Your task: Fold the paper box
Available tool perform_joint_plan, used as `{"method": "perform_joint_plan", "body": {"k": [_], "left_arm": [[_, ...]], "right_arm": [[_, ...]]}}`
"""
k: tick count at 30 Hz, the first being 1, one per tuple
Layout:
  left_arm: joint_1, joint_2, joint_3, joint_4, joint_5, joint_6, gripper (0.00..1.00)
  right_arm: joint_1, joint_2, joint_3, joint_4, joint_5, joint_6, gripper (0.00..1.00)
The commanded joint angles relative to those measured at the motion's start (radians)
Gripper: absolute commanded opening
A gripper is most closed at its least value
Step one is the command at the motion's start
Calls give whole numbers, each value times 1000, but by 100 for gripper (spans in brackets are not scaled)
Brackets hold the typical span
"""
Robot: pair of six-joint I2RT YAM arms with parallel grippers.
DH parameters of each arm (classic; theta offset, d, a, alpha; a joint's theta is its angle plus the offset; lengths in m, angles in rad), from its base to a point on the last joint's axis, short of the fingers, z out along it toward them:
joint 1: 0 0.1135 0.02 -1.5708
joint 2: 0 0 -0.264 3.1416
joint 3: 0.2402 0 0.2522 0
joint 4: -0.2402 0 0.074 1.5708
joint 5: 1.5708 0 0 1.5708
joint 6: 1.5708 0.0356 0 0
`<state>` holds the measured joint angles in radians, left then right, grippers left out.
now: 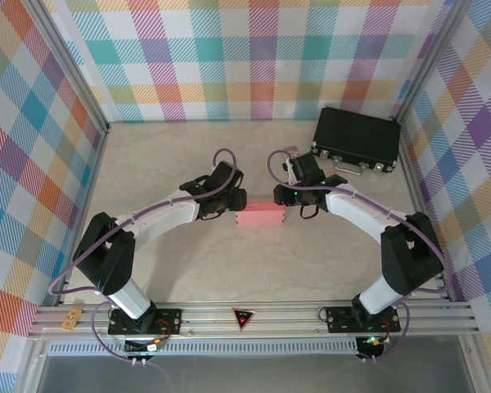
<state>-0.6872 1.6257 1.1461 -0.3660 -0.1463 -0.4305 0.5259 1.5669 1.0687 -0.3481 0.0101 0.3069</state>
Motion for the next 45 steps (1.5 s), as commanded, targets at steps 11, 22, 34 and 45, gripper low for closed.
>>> {"method": "perform_joint_plan", "body": {"k": [11, 22, 34, 45], "left_arm": [[-58, -34, -135, 60, -114, 5, 48], [-82, -34, -221, 197, -170, 23, 49], [-104, -69, -304, 310, -213, 35, 51], [-108, -82, -296, 289, -225, 51, 52]], "right_arm": [[70, -52, -164, 134, 98, -25, 42], [115, -84, -300, 341, 176, -38, 43], [151, -116, -390, 468, 237, -73, 45], [147, -162, -171, 135, 250, -45, 46]]}}
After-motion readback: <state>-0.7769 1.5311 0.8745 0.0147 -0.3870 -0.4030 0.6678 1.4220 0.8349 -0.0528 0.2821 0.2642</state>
